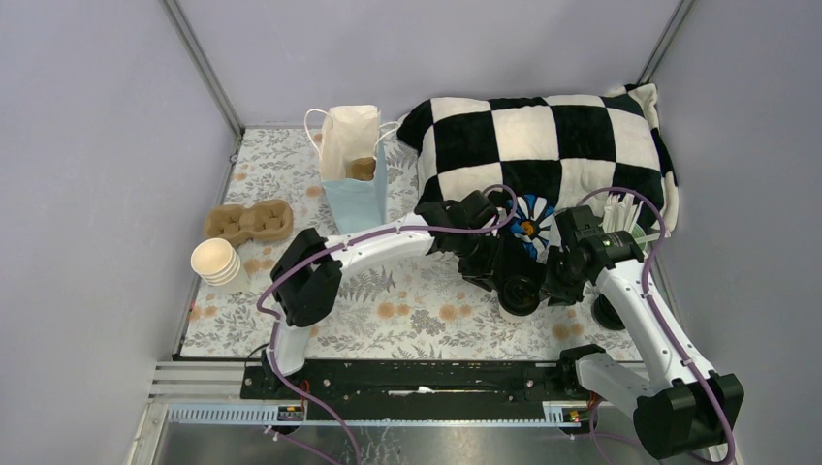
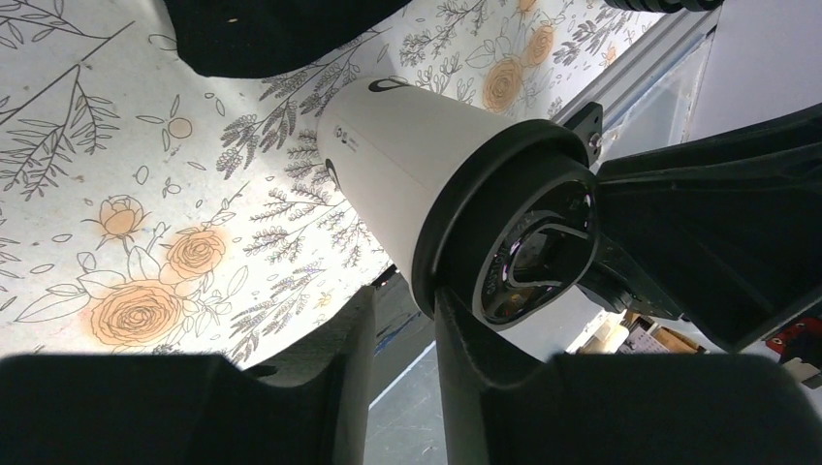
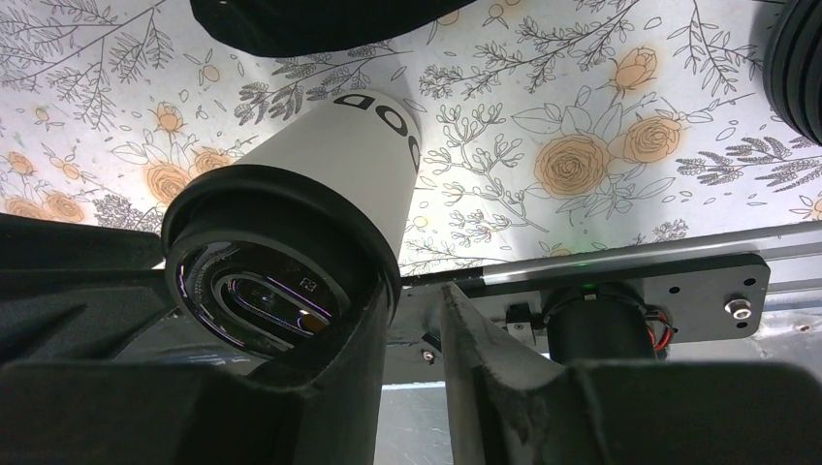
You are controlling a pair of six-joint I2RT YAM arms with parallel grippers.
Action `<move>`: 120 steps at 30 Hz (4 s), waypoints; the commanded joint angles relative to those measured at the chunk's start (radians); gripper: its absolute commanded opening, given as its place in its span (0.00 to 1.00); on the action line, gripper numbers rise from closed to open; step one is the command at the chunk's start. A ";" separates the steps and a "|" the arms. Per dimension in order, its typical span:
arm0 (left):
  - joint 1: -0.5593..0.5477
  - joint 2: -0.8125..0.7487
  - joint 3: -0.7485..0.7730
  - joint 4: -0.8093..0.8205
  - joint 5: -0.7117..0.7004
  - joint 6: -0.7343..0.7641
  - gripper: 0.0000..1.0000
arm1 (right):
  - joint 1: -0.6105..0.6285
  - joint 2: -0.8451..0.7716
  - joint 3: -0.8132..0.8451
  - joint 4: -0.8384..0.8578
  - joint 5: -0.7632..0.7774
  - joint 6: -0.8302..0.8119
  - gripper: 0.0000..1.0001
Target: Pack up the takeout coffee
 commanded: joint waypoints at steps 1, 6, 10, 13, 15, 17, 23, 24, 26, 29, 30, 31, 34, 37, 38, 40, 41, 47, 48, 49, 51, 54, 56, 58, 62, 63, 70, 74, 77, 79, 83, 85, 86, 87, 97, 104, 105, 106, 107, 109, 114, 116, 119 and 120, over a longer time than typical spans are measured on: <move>-0.003 -0.027 -0.024 0.007 -0.007 0.034 0.33 | 0.000 0.002 0.029 -0.015 -0.038 -0.016 0.35; -0.003 -0.006 -0.040 0.028 0.026 0.014 0.24 | 0.001 -0.004 -0.005 -0.004 -0.022 -0.008 0.36; -0.004 -0.001 -0.042 0.010 0.001 0.015 0.20 | -0.001 -0.007 -0.011 -0.010 -0.005 -0.003 0.37; -0.003 0.017 -0.040 -0.028 -0.020 0.028 0.18 | -0.001 -0.009 -0.020 -0.008 0.008 0.004 0.40; -0.003 0.028 -0.053 -0.043 -0.028 0.033 0.16 | 0.000 -0.007 -0.024 -0.006 0.017 0.008 0.44; -0.005 0.026 -0.073 -0.049 -0.045 0.034 0.15 | 0.000 -0.003 -0.028 -0.003 0.018 0.011 0.45; -0.006 0.039 -0.093 -0.051 -0.067 0.049 0.17 | -0.001 -0.006 -0.055 0.011 0.030 0.027 0.46; -0.010 0.051 -0.088 -0.048 -0.065 0.053 0.18 | 0.000 -0.007 -0.066 0.016 0.030 0.032 0.46; -0.016 0.069 -0.083 -0.047 -0.069 0.055 0.19 | 0.000 -0.006 -0.085 0.024 0.030 0.052 0.46; -0.023 0.074 -0.100 -0.056 -0.095 0.058 0.19 | -0.001 -0.002 -0.102 0.029 0.060 0.099 0.44; -0.023 0.076 -0.106 -0.066 -0.103 0.062 0.18 | -0.002 -0.003 -0.107 0.034 0.050 0.108 0.44; -0.023 0.077 -0.113 -0.075 -0.110 0.066 0.18 | -0.002 -0.005 -0.109 0.041 0.040 0.118 0.44; -0.026 0.082 -0.144 -0.101 -0.145 0.081 0.17 | -0.001 -0.017 -0.112 0.051 0.014 0.138 0.44; -0.030 0.094 -0.155 -0.131 -0.193 0.096 0.17 | -0.002 -0.023 -0.102 0.053 0.014 0.139 0.45; -0.034 0.097 -0.153 -0.140 -0.214 0.101 0.17 | -0.002 -0.024 -0.099 0.054 0.011 0.139 0.45; -0.040 0.106 -0.143 -0.147 -0.238 0.108 0.19 | -0.002 -0.024 -0.101 0.060 0.008 0.143 0.45; -0.040 0.113 -0.141 -0.144 -0.241 0.106 0.20 | -0.002 -0.022 -0.108 0.066 0.005 0.147 0.45; -0.040 0.173 -0.129 -0.144 -0.236 0.125 0.20 | -0.002 -0.018 -0.174 0.111 0.030 0.138 0.45; -0.041 0.156 -0.136 -0.143 -0.243 0.130 0.21 | -0.002 -0.018 -0.163 0.090 0.031 0.127 0.45; -0.040 0.134 -0.133 -0.146 -0.237 0.136 0.21 | -0.002 -0.024 -0.145 0.070 0.031 0.116 0.45; -0.040 0.085 -0.104 -0.148 -0.216 0.142 0.26 | -0.002 -0.053 -0.092 0.033 0.042 0.095 0.46; -0.038 0.042 -0.055 -0.128 -0.150 0.128 0.33 | -0.002 -0.100 -0.043 0.020 0.047 0.079 0.48; -0.033 0.038 -0.038 -0.100 -0.078 0.098 0.36 | -0.002 -0.096 -0.035 0.009 0.038 0.072 0.49; -0.031 0.033 -0.026 -0.078 -0.040 0.075 0.36 | -0.002 -0.087 -0.030 0.002 0.037 0.061 0.49; -0.023 0.018 0.012 -0.075 -0.029 0.061 0.39 | -0.002 -0.099 0.011 -0.027 0.037 0.046 0.49; -0.019 0.017 0.019 -0.075 -0.022 0.056 0.39 | -0.001 -0.104 0.024 -0.034 0.040 0.042 0.49; -0.010 0.003 0.052 -0.074 -0.010 0.040 0.42 | -0.002 -0.108 0.045 -0.048 0.043 0.028 0.50; -0.006 0.000 0.069 -0.073 -0.008 0.034 0.45 | -0.002 -0.111 0.079 -0.047 0.044 0.004 0.59; -0.006 0.008 0.073 -0.072 -0.002 0.033 0.47 | -0.002 -0.121 0.106 -0.034 -0.015 -0.042 0.81; -0.007 0.001 0.066 -0.073 -0.006 0.030 0.48 | -0.003 -0.128 0.096 -0.020 -0.050 -0.060 0.92; 0.006 -0.036 0.034 -0.075 -0.029 0.040 0.50 | -0.003 -0.152 0.044 0.032 -0.139 -0.065 0.96; 0.019 -0.050 0.009 -0.076 -0.029 0.041 0.50 | -0.003 -0.166 -0.011 0.082 -0.205 -0.061 0.95; 0.024 -0.053 -0.007 -0.076 -0.027 0.042 0.50 | -0.003 -0.169 -0.034 0.103 -0.233 -0.055 0.95; 0.030 -0.061 -0.020 -0.075 -0.027 0.044 0.50 | -0.004 -0.168 -0.052 0.122 -0.266 -0.052 0.95; 0.045 -0.150 -0.102 -0.059 -0.042 0.060 0.57 | -0.065 -0.171 -0.154 0.271 -0.438 -0.037 0.95; 0.055 -0.178 -0.130 -0.056 -0.038 0.065 0.61 | -0.132 -0.126 -0.206 0.367 -0.563 -0.052 0.91; 0.056 -0.186 -0.142 -0.056 -0.040 0.066 0.62 | -0.132 -0.116 -0.213 0.380 -0.588 -0.058 0.88; 0.059 -0.196 -0.155 -0.056 -0.042 0.067 0.62 | -0.133 -0.110 -0.217 0.391 -0.600 -0.059 0.85; 0.063 -0.207 -0.169 -0.056 -0.046 0.068 0.62 | -0.132 -0.108 -0.220 0.403 -0.607 -0.060 0.82; 0.074 -0.238 -0.195 -0.057 -0.057 0.071 0.64 | -0.132 -0.105 -0.227 0.424 -0.627 -0.061 0.78; 0.096 -0.331 -0.233 -0.073 -0.085 0.075 0.67 | -0.133 -0.100 -0.283 0.481 -0.685 -0.034 0.70; 0.100 -0.362 -0.243 -0.080 -0.095 0.075 0.68 | -0.133 -0.108 -0.315 0.532 -0.702 0.005 0.69; 0.102 -0.399 -0.264 -0.085 -0.098 0.066 0.69 | -0.131 -0.094 -0.334 0.564 -0.707 0.022 0.69; 0.102 -0.408 -0.272 -0.083 -0.097 0.060 0.70 | -0.132 -0.084 -0.337 0.569 -0.709 0.018 0.69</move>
